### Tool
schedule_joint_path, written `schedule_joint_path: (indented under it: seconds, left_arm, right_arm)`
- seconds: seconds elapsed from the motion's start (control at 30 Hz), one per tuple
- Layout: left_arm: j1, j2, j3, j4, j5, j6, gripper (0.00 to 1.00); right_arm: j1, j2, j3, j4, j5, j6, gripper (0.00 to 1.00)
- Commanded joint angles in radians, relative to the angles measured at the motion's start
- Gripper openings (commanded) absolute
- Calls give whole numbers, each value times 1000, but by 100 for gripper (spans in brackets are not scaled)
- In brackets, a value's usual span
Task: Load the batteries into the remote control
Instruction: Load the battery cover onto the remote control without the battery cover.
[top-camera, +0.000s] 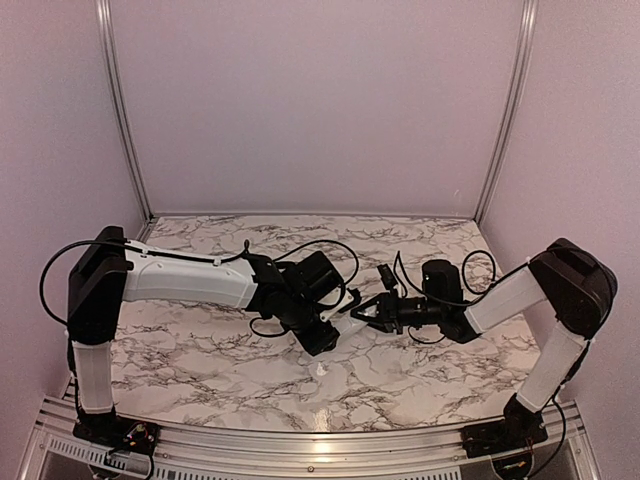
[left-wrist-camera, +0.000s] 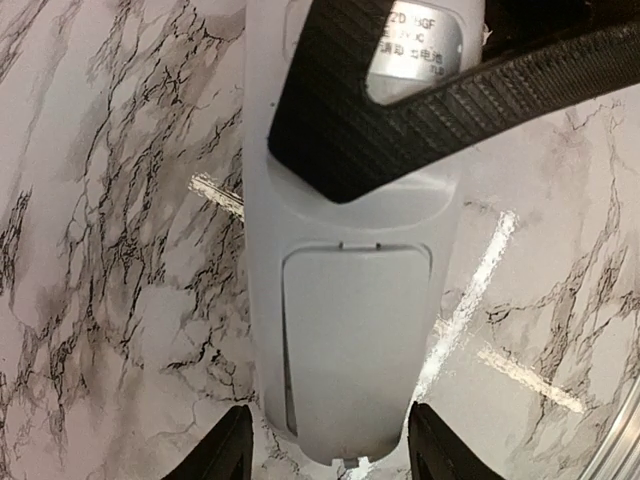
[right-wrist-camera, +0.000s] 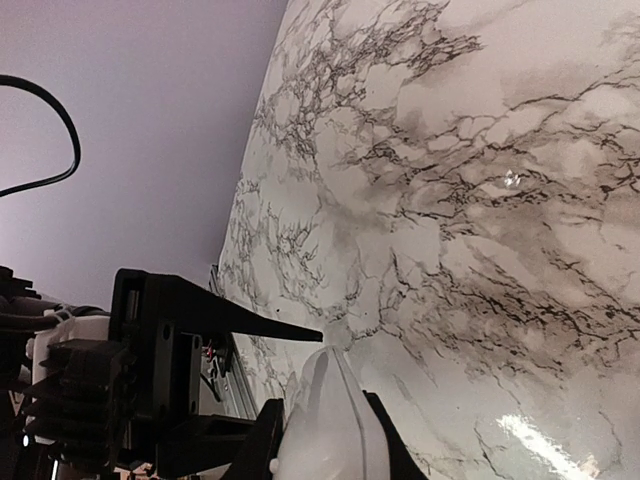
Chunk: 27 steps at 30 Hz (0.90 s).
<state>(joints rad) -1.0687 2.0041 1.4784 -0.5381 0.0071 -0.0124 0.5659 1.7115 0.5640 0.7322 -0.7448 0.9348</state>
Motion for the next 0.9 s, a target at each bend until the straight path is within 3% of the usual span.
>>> schedule_joint_path:
  seconds: [0.0,0.27,0.47,0.87]
  left_arm:
    - [6,-27,10,-46,-40,30,58]
    - [6,-100,-5,-14,-12,60,66]
    - [8,-191,-80,52,130,87,73]
    - [64,-191,-80,48,95,63,64]
  right_arm:
    - [-6,2,-2,90,-67,27,0]
    - [-15,5,-17,86,-72,24,0]
    - [-20,0,-16,81,-80,20,0]
    - [-12,-3,-19,141,-137,49,0]
